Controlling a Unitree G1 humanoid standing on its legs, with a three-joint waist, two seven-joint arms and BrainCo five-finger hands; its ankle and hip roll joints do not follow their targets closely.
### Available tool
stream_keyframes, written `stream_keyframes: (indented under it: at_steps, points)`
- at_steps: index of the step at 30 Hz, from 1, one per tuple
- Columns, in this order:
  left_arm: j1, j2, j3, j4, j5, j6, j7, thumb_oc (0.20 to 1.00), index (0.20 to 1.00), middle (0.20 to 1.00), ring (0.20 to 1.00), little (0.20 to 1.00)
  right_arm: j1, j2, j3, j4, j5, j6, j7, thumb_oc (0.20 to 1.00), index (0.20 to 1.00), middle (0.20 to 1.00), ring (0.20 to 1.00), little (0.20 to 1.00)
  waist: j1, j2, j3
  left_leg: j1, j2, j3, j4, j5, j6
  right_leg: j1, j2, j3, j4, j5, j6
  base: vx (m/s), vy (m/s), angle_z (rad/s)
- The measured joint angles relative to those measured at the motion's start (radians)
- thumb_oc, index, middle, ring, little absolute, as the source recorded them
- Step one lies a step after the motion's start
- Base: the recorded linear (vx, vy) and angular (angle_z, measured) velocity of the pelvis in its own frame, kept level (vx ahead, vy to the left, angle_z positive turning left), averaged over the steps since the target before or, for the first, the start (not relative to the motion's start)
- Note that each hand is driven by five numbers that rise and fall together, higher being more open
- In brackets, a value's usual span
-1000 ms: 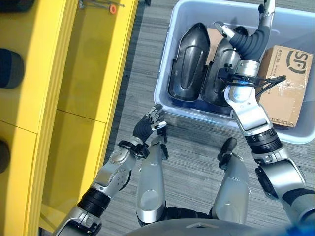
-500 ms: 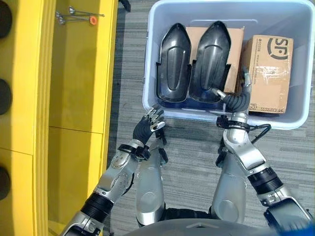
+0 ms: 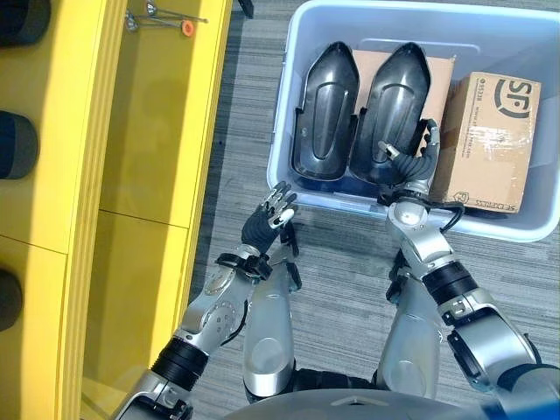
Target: Move parts from the plastic box to the shelf.
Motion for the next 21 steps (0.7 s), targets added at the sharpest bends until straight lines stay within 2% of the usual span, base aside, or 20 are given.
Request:
stream_keyframes:
  at_steps: [7, 14, 16, 21]
  points:
    - [-0.022, 0.007, 0.008, 0.034, -0.005, 0.064, -0.021, 1.000, 1.000, 1.000, 1.000, 1.000, -0.100, -0.010, -0.070, 0.191, 0.050, 0.003, -0.006, 1.000, 1.000, 1.000, 1.000, 1.000, 0.017, 0.000, 0.000, 0.000, -0.006, -0.014, 0.018, -0.006, 0.008, 0.026, -0.014, -0.020, 0.003, -0.002, 0.002, 0.02, -0.008, 0.09]
    - [-0.023, 0.009, 0.008, 0.040, -0.005, 0.074, -0.021, 1.000, 1.000, 1.000, 1.000, 1.000, -0.132, -0.018, -0.094, 0.230, 0.050, -0.007, -0.085, 1.000, 1.000, 1.000, 1.000, 1.000, 0.017, 0.001, -0.001, -0.037, -0.003, -0.024, 0.036, -0.015, 0.009, -0.003, -0.016, -0.024, 0.017, -0.013, -0.005, 0.01, 0.000, 0.02]
    - [-0.023, 0.009, 0.006, 0.039, -0.005, 0.075, -0.021, 1.000, 1.000, 1.000, 1.000, 1.000, -0.129, -0.015, -0.102, 0.212, 0.043, -0.021, -0.104, 1.000, 1.000, 1.000, 1.000, 1.000, 0.013, 0.001, -0.001, -0.041, -0.003, -0.023, 0.037, -0.008, 0.011, -0.007, -0.016, -0.023, 0.018, -0.012, -0.004, 0.00, 0.017, -0.01]
    - [-0.028, 0.008, -0.005, 0.040, -0.005, 0.065, -0.020, 1.000, 1.000, 1.000, 1.000, 1.000, -0.126, -0.009, -0.083, 0.164, 0.002, -0.008, -0.128, 1.000, 1.000, 1.000, 1.000, 1.000, 0.010, 0.001, -0.001, -0.042, -0.003, -0.021, 0.036, -0.009, 0.011, -0.010, -0.015, -0.022, 0.019, -0.009, 0.000, 0.00, 0.029, 0.00]
